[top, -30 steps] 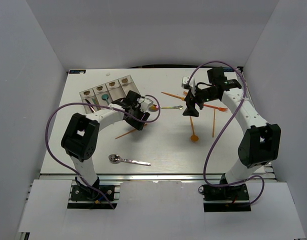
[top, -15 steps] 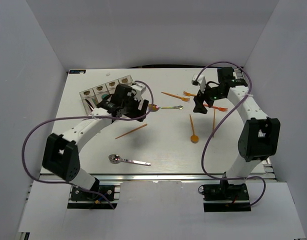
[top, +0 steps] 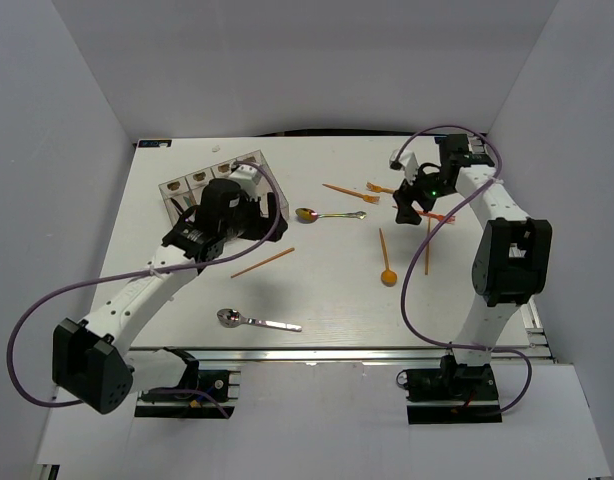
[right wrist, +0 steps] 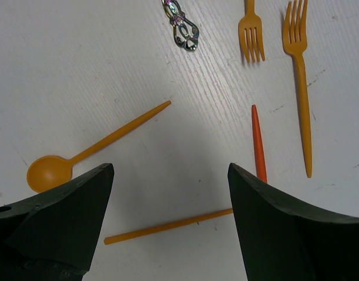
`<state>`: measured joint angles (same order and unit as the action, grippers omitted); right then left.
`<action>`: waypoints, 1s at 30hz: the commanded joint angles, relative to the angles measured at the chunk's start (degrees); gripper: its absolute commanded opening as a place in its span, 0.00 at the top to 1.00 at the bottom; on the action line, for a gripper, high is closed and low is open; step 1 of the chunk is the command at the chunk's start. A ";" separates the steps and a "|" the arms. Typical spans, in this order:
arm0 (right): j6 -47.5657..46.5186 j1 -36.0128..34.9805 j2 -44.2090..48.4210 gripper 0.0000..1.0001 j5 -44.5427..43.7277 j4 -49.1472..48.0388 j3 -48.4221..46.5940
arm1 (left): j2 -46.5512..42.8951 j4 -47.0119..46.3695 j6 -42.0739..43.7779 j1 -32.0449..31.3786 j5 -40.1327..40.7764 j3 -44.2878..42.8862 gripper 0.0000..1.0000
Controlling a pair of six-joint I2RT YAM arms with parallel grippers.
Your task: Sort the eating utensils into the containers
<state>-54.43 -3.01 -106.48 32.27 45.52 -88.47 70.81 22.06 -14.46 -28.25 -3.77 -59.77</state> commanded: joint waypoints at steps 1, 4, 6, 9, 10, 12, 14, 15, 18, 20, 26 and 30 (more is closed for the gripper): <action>0.29 -0.07 1.53 0.15 2.88 0.80 -0.74 | -3.39 -2.19 -9.69 0.12 0.00 3.15 0.02; 1.61 -0.77 1.10 0.14 4.98 -0.69 0.48 | -4.71 -4.92 -15.22 0.39 -0.36 6.05 0.02; 2.84 -1.82 1.10 0.14 4.82 -3.58 1.62 | -5.06 -6.59 -18.65 0.56 0.16 7.12 0.02; 4.94 -5.24 -0.22 0.14 3.59 -8.32 2.16 | -4.98 -8.26 -23.58 1.00 -0.36 8.17 0.02; 5.82 -5.95 -0.83 0.14 2.98 -9.64 1.90 | -4.98 -8.35 -25.86 1.18 -0.10 8.18 0.02; 7.75 -8.40 -3.37 0.11 0.52 -11.93 -0.03 | -5.59 -8.44 -28.34 1.79 0.08 7.91 0.02; 7.50 -9.82 -5.31 0.11 0.07 -12.38 -1.53 | -6.38 -7.22 -30.26 2.75 0.60 6.95 0.02; 7.50 -11.22 -6.89 0.11 -0.45 -13.69 -2.06 | -6.82 -6.60 -30.71 3.11 0.95 6.42 0.02; 7.06 -13.60 -9.26 0.11 -2.12 -15.89 -3.55 | -8.66 -2.91 -31.86 4.08 2.97 4.32 0.02; 6.97 -14.83 -11.11 0.11 -2.91 -18.35 -4.78 | -10.16 -0.28 -32.39 4.43 4.98 3.43 0.02; 6.18 -17.03 -16.74 0.11 -3.36 -19.59 -11.28 | -14.37 3.68 -34.84 4.87 6.67 4.13 0.02; 5.74 -18.44 -19.03 0.11 -3.09 -20.73 -12.43 | -16.66 6.76 -35.99 4.96 9.39 2.47 0.02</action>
<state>-48.21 -20.58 -124.73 28.77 27.16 -98.24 56.40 24.99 -48.88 -23.68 2.52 -54.41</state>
